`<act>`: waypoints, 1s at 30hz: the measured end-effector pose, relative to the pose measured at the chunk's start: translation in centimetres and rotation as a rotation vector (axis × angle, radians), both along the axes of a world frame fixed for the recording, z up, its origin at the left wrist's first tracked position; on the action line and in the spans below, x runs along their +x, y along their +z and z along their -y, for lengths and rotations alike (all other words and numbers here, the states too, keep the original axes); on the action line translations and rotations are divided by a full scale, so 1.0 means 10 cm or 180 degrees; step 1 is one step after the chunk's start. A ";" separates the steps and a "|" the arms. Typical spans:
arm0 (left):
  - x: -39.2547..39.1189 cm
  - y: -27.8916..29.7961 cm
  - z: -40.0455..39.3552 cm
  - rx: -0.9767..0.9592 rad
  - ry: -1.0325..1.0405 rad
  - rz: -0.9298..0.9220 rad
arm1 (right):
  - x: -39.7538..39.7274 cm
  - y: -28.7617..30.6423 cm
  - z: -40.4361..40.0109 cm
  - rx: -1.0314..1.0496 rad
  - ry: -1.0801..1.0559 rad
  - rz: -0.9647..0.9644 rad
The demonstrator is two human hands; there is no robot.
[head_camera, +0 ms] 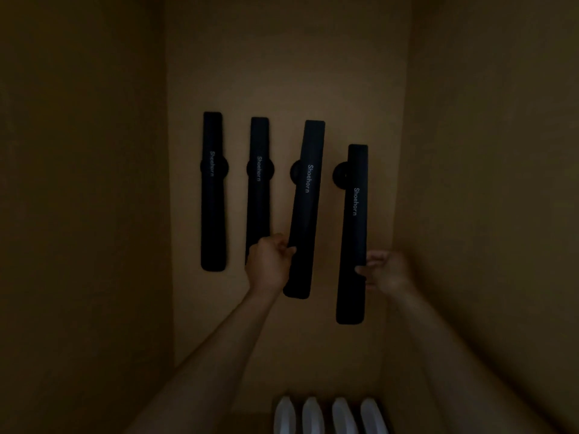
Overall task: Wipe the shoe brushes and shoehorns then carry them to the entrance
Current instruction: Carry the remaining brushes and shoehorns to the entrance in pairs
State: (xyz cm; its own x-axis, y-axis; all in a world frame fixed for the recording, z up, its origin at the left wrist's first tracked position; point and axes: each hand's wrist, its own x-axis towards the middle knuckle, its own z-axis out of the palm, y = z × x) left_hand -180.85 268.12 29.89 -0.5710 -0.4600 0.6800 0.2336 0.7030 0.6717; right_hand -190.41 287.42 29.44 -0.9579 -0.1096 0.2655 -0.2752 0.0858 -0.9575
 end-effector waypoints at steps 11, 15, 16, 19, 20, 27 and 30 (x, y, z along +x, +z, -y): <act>-0.51 0.23 0.18 -0.0005 0.0096 0.0074 | -0.29 0.11 0.20 -0.0186 0.0072 -0.0072; -0.59 0.22 0.22 -0.0168 0.0121 0.0121 | -0.37 0.17 0.23 -0.0170 0.0101 -0.0123; -0.60 0.21 0.23 -0.0202 0.0137 0.0141 | -0.40 0.18 0.23 -0.0159 0.0092 -0.0132; -0.64 0.21 0.23 -0.0311 0.0217 0.0159 | -0.45 0.21 0.23 -0.0237 -0.0002 -0.0074; -0.65 0.21 0.24 -0.0347 0.0242 0.0163 | -0.46 0.22 0.23 -0.0244 -0.0040 -0.0059; -0.71 0.17 0.23 -0.0416 0.0299 0.0188 | -0.59 0.33 0.25 -0.0082 -0.0103 -0.0129; -0.71 0.17 0.24 -0.0451 0.0319 0.0186 | -0.62 0.40 0.25 0.0041 -0.0206 -0.0144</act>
State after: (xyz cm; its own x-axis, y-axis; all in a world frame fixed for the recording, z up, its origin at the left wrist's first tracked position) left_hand -187.99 265.76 31.60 -0.5675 -0.4184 0.7091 0.1213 0.8094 0.5746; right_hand -196.62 284.90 33.47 -0.9501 -0.0515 0.3077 -0.3118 0.1169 -0.9429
